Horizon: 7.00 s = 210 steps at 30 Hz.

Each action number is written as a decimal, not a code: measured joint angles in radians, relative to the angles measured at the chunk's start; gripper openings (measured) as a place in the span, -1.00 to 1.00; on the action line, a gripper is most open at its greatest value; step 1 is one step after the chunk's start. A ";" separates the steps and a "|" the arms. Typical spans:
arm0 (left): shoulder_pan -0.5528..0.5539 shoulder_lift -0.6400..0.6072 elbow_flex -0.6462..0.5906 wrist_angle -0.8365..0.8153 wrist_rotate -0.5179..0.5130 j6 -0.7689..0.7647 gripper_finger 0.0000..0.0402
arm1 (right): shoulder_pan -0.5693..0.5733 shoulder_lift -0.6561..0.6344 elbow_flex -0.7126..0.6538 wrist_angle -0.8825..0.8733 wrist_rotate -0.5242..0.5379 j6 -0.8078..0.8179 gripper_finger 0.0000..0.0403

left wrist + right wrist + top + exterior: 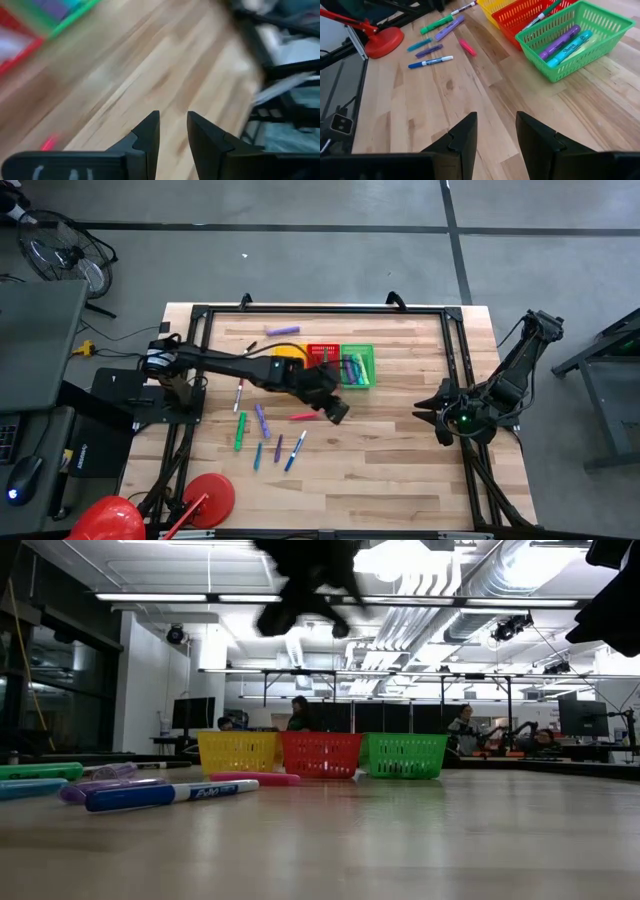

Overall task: Pick & Place Markers
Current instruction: Put the blue marker into the red bin

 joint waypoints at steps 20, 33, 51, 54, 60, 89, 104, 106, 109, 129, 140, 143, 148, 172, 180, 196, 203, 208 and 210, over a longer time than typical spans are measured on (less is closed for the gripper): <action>-0.206 -0.209 -0.378 -0.051 -0.187 -0.469 -0.53 | 0.000 0.013 0.000 0.004 0.019 0.000 -0.38; -0.212 -0.077 -0.356 -0.049 -0.071 -0.448 -0.53 | 0.000 0.013 0.000 0.004 -0.024 0.041 -0.38; -0.212 -0.004 -0.220 -0.218 -0.080 -0.420 -0.53 | 0.000 0.013 0.000 0.004 -0.038 0.026 -0.38; -0.217 -0.004 -0.220 -0.215 -0.064 -0.420 -0.53 | 0.000 0.013 0.000 0.004 -0.038 0.023 -0.38; -0.217 -0.004 -0.220 -0.191 -0.063 -0.420 -0.53 | 0.000 0.013 0.000 0.004 -0.046 0.014 -0.38; -0.217 -0.003 -0.220 -0.049 -0.068 -0.340 -0.53 | 0.000 0.013 0.000 0.004 -0.043 -0.004 -0.38; -0.217 -0.003 -0.209 -0.031 -0.062 -0.342 -0.16 | 0.000 0.013 0.000 0.004 -0.042 -0.004 -0.38; -0.217 -0.003 -0.194 -0.062 -0.068 -0.343 -0.16 | 0.000 0.013 0.000 0.004 -0.042 -0.004 -0.38; -0.217 -0.003 -0.169 -0.116 -0.088 -0.362 -0.15 | 0.000 0.013 0.000 0.003 -0.043 -0.004 -0.38; -0.217 0.294 0.087 -0.465 -0.111 -0.314 -0.15 | 0.000 0.021 0.000 0.024 -0.071 0.007 -0.38; -0.217 0.353 0.085 -0.509 -0.061 -0.315 -0.15 | 0.000 0.075 0.000 0.072 -0.075 0.025 -0.38; -0.217 0.355 0.082 -0.500 -0.057 -0.313 -0.15 | 0.000 0.094 0.000 0.078 -0.087 0.033 -0.38; -0.217 0.369 0.084 -0.492 -0.052 -0.267 -0.15 | 0.000 0.118 0.000 0.103 -0.091 0.041 -0.38; -0.210 0.374 0.079 -0.447 -0.029 -0.202 -0.52 | 0.000 0.129 0.000 0.101 -0.098 0.048 -0.38; -0.210 0.374 0.079 -0.441 -0.013 -0.202 -0.60 | 0.000 0.129 0.000 0.100 -0.094 0.040 -0.38; -0.210 0.374 0.079 -0.438 -0.005 -0.202 -0.87 | 0.000 0.129 0.000 0.080 -0.094 0.035 -0.38; -0.210 0.373 0.079 -0.439 -0.012 -0.200 -0.90 | 0.000 0.129 0.000 0.080 -0.094 0.013 -0.38; -0.203 0.379 0.120 -0.502 -0.032 -0.169 -0.90 | 0.000 0.129 0.000 0.081 -0.094 0.013 -0.38; -0.203 0.386 0.155 -0.548 -0.059 -0.130 -0.91 | 0.000 0.129 0.000 0.081 -0.094 0.013 -0.38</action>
